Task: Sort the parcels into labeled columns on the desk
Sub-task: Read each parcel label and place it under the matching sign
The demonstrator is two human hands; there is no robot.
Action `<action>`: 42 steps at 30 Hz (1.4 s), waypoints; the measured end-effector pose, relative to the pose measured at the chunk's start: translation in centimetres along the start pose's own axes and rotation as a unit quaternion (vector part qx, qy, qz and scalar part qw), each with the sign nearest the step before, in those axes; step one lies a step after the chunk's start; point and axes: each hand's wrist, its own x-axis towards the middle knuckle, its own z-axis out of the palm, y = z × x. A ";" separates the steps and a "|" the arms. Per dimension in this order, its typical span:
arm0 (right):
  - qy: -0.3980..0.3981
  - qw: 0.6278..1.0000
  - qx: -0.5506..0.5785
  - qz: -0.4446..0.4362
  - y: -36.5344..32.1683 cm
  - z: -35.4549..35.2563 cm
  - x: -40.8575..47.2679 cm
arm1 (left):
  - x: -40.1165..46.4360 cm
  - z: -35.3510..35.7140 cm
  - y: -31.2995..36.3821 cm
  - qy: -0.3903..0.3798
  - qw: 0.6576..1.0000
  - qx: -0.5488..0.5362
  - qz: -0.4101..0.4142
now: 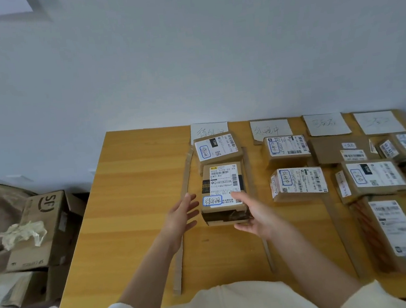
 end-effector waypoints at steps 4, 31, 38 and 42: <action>0.017 0.999 0.010 0.032 0.4 0.2 1.0 | 0.5 0.3 -0.5 -0.008 0.999 0.025 -0.034; 0.079 0.991 -0.105 -0.013 0.8 1.3 3.4 | 1.6 2.0 -0.2 -0.019 0.996 0.079 -0.045; 0.121 0.983 -0.125 -0.053 -1.3 1.0 2.2 | 2.4 2.1 0.1 0.029 0.996 0.075 -0.038; 0.152 0.974 -0.131 -0.106 -3.7 0.1 0.4 | 3.0 2.4 1.3 0.075 0.996 0.054 -0.010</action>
